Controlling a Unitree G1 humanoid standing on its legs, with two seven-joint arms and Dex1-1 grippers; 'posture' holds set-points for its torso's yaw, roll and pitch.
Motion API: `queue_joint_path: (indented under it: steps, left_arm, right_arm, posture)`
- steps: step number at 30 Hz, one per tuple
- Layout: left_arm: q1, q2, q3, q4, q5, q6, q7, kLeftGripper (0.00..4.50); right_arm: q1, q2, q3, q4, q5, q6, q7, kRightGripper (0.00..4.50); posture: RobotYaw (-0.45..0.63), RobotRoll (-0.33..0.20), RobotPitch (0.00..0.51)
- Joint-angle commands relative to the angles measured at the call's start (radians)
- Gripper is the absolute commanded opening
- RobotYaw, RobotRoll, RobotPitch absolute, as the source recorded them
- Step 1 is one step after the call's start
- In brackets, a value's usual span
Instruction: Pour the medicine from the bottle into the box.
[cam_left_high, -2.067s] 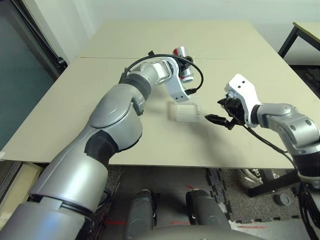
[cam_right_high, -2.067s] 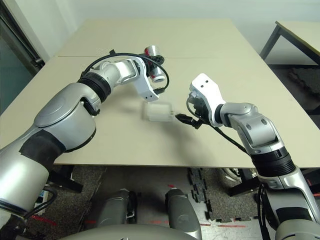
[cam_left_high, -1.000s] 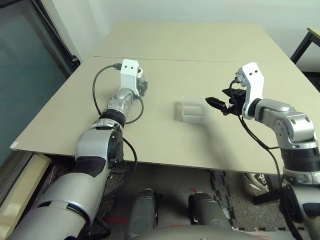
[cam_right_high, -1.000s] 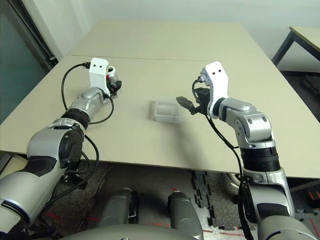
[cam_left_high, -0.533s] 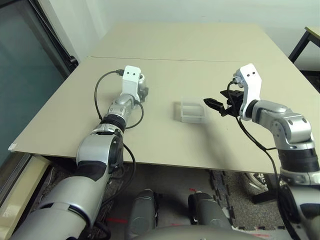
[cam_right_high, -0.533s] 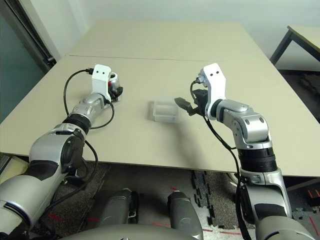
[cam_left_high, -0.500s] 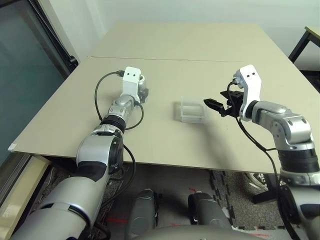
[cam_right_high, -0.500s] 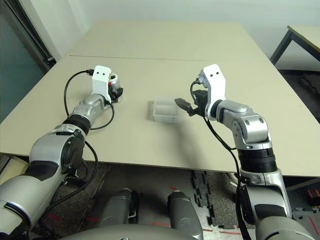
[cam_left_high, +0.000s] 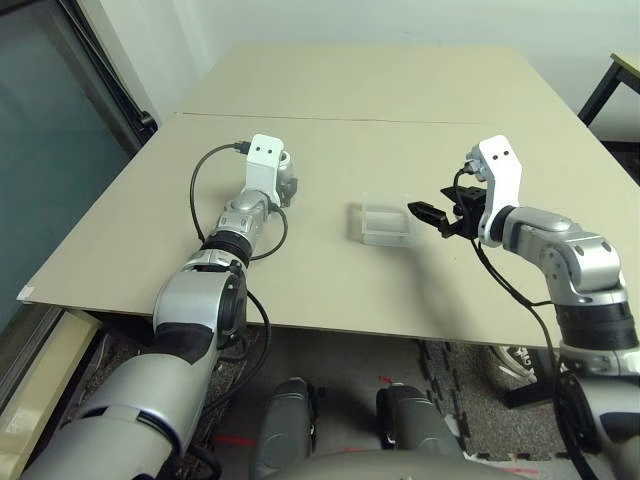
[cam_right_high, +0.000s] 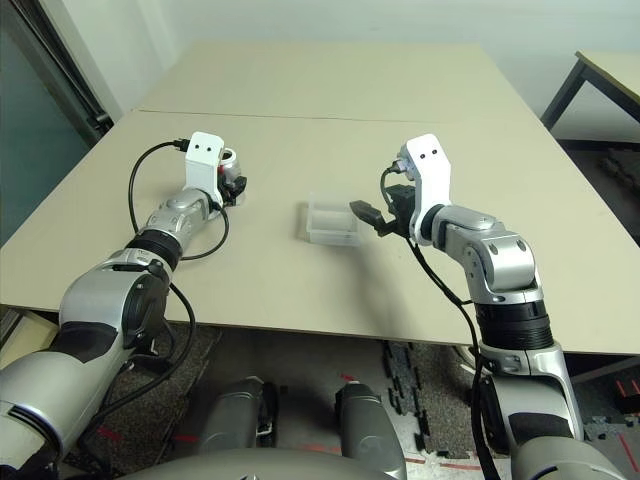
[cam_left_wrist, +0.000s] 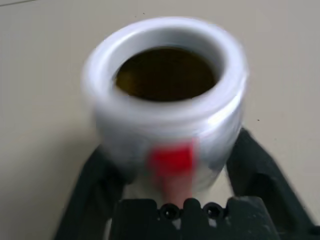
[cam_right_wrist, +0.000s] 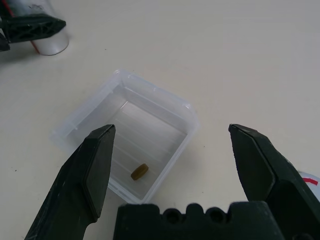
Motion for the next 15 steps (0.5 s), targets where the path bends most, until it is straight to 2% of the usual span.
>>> queue_joint_path:
  steps: [1,15]
  left_arm:
    - [0.014,0.001,-0.004,-0.008,-0.001,-0.011,-0.013,4.48]
    - [0.022,0.009,-0.011,-0.017,0.004,-0.033,-0.012,4.48]
  right_arm:
    - [0.005,-0.004,-0.008,-0.016,0.010,0.009,-0.003,4.50]
    - [0.000,-0.003,-0.004,-0.011,0.012,0.013,0.003,4.50]
  posture:
    - [0.02,0.000,0.063]
    - [0.03,0.000,0.067]
